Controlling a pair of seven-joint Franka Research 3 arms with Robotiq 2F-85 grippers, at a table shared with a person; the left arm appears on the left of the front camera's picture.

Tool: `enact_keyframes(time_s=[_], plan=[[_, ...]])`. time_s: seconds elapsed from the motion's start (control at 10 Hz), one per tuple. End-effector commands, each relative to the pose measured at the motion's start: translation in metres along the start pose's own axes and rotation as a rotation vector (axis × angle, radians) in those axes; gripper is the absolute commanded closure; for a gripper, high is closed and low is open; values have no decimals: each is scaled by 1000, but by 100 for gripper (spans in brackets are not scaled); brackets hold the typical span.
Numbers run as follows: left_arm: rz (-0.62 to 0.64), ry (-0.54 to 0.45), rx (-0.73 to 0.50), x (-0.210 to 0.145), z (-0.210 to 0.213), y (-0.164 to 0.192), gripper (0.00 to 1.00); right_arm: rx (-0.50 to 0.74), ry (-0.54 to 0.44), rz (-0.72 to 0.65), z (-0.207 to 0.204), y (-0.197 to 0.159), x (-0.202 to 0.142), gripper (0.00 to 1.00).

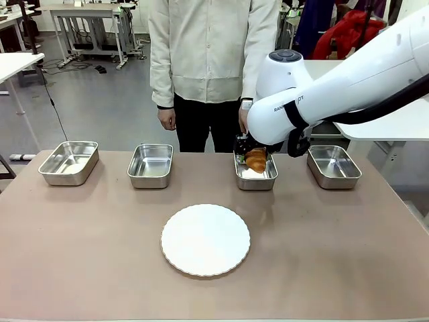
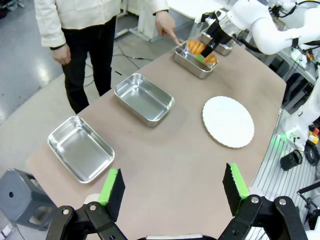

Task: Place the bread in the container.
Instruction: Place the Butter Roll into the Airtight Container indicated by the human.

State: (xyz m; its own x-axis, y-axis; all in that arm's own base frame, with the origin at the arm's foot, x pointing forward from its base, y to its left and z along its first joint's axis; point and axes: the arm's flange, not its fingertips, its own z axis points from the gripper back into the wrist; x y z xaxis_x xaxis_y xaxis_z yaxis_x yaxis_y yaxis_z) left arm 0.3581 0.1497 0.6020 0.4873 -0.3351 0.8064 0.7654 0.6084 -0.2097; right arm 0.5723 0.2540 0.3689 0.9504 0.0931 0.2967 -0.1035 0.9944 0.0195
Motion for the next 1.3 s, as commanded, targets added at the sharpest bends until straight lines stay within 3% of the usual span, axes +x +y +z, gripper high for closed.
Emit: enact_keyframes(time_s=[0.0,0.3,0.4,0.5,1.2], plan=[[-15,-15,-11,0,1,-2,0,-40,-57,6,13,1,2,0],[-15,-15,-11,0,1,-2,0,-70,-117,19,35,6,5,0],[-15,-15,-11,0,1,-2,0,-80,-83,7,45,9,2,0],[-15,-15,-11,0,1,-2,0,-32,-72,37,32,0,7,0],[-15,-15,-11,0,1,-2,0,-32,-72,37,32,0,7,0]])
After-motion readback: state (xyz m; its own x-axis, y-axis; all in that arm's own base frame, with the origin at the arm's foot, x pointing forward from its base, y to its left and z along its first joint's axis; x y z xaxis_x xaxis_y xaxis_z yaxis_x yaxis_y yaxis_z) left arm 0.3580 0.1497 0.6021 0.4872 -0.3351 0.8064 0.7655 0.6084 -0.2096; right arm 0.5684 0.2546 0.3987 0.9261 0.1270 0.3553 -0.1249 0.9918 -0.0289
